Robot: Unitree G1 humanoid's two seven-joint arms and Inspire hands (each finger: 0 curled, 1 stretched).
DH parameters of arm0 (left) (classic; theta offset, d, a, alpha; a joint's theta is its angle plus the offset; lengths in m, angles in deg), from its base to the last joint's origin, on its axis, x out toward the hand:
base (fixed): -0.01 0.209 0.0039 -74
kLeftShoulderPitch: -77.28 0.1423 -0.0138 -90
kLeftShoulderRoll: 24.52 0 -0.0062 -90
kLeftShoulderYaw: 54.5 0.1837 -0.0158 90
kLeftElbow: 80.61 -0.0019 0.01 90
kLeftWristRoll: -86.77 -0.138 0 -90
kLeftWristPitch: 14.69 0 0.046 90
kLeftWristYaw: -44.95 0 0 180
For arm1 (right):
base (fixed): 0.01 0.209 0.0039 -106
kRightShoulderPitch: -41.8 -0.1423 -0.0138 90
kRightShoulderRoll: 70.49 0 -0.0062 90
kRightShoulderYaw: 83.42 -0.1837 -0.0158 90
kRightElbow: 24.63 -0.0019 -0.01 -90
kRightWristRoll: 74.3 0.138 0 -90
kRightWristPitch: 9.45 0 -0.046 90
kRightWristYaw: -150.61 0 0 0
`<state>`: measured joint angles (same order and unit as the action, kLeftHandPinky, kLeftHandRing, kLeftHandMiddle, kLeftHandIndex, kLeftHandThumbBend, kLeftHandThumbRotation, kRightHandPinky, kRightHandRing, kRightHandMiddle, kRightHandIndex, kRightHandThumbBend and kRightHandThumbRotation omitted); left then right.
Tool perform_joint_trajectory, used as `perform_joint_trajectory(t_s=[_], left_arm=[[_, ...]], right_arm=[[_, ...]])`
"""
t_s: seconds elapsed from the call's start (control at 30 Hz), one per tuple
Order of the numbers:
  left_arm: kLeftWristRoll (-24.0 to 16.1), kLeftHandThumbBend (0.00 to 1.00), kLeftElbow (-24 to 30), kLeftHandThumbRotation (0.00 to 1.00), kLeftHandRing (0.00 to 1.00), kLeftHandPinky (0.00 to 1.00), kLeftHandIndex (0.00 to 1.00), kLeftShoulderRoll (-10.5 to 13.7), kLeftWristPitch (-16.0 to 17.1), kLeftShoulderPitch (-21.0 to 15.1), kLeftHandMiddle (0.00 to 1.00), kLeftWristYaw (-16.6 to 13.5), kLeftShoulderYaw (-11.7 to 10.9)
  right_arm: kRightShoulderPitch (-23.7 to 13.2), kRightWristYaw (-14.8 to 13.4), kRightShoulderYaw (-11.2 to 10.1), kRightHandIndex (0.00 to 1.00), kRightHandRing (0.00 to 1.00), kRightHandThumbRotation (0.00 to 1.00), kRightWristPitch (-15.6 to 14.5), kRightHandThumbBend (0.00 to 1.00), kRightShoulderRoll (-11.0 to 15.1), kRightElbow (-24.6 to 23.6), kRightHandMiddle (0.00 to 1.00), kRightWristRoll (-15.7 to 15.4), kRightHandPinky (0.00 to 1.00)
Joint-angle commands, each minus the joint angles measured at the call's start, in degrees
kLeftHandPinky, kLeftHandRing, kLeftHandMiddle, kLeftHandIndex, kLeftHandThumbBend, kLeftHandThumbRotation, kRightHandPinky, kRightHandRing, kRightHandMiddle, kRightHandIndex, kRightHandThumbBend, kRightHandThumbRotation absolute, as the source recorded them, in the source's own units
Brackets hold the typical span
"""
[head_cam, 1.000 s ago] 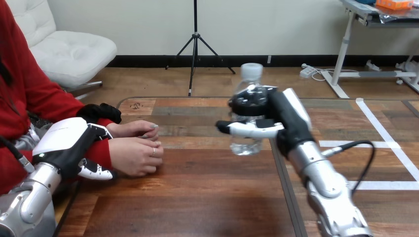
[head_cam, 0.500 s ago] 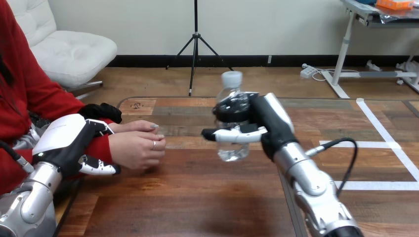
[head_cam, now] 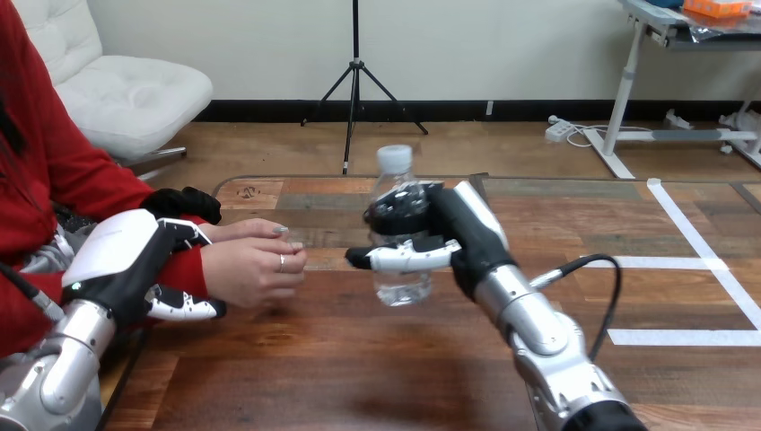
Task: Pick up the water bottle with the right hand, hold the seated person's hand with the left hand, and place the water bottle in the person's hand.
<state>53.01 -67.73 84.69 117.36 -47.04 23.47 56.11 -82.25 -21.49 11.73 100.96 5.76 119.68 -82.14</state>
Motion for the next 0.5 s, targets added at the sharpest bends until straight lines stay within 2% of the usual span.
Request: perform_joint_trajectory(t_s=[0.0, 0.33, 0.47], left_arm=[[0.86, 0.74, 2.45, 0.18, 0.44, 0.38, 0.56, -2.52, 2.80, -0.47, 0.52, -1.45, -0.66], [0.47, 0.75, 3.03, 0.20, 0.44, 0.38, 0.56, -2.28, 3.81, 0.41, 0.52, -2.98, -0.52], [0.95, 0.76, 3.04, 0.21, 0.44, 0.38, 0.55, -2.20, 4.03, 0.90, 0.52, -2.45, -0.85]], right_arm=[[-9.27, 0.45, 0.70, 0.46, 0.34, 0.00, 3.43, 0.90, -1.69, 3.47, 0.44, -0.50, 0.27], [-12.09, 3.79, 1.14, 0.46, 0.35, 0.00, 4.14, 0.88, -4.02, 9.49, 0.44, -0.30, 0.28], [-12.80, 5.23, 1.50, 0.46, 0.36, 0.00, 5.48, 0.88, -5.29, 11.47, 0.45, -0.74, 0.28]])
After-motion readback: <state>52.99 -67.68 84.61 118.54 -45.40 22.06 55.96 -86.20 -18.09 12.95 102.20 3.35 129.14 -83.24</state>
